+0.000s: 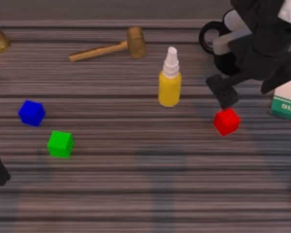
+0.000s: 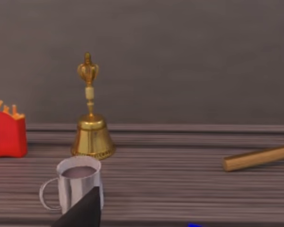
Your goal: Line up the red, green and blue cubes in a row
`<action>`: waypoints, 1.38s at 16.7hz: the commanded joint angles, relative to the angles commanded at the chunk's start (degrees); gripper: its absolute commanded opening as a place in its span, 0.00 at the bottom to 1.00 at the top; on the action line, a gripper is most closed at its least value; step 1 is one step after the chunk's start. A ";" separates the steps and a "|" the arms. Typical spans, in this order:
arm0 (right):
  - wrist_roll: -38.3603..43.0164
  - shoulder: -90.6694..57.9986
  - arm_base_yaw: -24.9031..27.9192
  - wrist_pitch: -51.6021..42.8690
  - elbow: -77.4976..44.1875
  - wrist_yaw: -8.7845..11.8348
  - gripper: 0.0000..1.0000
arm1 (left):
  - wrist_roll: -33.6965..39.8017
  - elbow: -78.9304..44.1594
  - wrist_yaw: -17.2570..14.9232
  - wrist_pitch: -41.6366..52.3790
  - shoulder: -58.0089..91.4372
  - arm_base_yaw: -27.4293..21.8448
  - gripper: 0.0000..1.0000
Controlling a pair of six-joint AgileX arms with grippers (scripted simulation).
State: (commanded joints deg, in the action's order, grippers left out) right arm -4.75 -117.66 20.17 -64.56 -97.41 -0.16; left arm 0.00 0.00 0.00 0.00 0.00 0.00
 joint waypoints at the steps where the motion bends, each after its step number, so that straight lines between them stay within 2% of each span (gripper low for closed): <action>1: -0.11 -2.87 0.51 -1.54 -2.79 -0.01 1.00 | 0.00 0.00 0.00 0.00 0.00 0.00 1.00; 5: -0.33 -9.15 1.62 -4.74 -8.77 -0.02 1.00 | 0.00 0.00 0.00 0.00 0.00 0.00 1.00; 11: -0.34 -9.21 1.36 -4.48 -8.55 -0.02 1.00 | 0.00 0.00 0.00 0.00 0.00 0.00 1.00; 19: -0.22 -14.30 1.69 10.95 1.50 -0.07 1.00 | 0.00 0.00 0.00 0.00 0.00 0.00 1.00; 23: -0.18 -15.01 1.73 12.44 2.61 -0.08 1.00 | 0.00 0.00 0.00 0.00 0.00 0.00 1.00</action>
State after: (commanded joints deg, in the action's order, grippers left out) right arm -4.93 -132.67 21.90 -52.13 -94.80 -0.24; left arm 0.00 0.00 0.00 0.00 0.00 0.00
